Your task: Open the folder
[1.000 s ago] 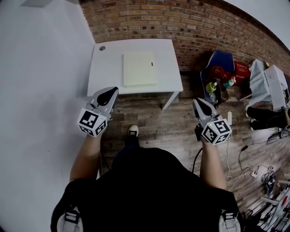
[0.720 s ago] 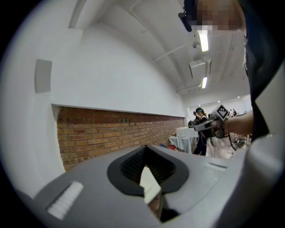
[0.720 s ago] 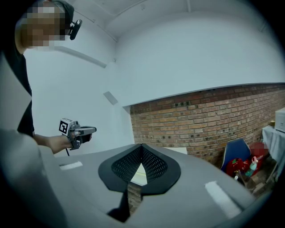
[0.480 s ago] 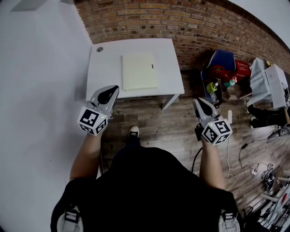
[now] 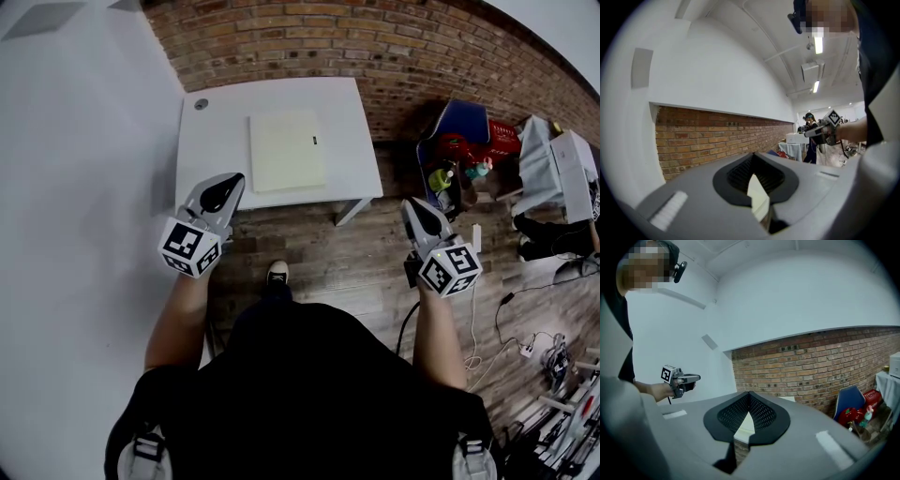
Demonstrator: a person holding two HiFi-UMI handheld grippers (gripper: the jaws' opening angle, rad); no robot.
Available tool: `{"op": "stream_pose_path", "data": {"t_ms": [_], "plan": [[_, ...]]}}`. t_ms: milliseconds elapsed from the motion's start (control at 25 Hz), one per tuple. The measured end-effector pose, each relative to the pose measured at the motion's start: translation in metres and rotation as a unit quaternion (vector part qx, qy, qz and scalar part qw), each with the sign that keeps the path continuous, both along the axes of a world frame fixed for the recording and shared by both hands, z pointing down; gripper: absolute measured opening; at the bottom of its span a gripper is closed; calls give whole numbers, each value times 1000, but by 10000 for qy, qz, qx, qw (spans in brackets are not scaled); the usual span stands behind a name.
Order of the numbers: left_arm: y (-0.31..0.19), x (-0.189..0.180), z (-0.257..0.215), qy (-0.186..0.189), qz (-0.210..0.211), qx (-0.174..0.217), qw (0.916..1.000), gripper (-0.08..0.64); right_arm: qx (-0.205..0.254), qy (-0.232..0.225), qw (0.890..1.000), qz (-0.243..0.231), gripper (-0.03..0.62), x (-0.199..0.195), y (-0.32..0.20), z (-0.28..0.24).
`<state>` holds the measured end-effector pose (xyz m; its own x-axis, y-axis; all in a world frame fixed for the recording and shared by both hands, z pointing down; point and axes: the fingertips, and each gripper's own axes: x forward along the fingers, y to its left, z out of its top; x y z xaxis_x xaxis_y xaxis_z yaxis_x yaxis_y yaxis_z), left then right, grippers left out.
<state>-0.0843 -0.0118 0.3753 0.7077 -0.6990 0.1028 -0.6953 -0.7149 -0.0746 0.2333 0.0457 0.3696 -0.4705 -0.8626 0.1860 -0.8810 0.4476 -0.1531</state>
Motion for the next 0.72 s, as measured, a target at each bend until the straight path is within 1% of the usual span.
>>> {"op": "stream_pose_path", "data": {"t_ms": [400,720], "plan": [[-39,1,0,39,79,-47,10000,3,-27,10,10000,83,3,-1,-35,-2],[-69,-14,-4,88,136,-56,9999,3,-31,67,9999,138,3,-17,-63,-10]]}}
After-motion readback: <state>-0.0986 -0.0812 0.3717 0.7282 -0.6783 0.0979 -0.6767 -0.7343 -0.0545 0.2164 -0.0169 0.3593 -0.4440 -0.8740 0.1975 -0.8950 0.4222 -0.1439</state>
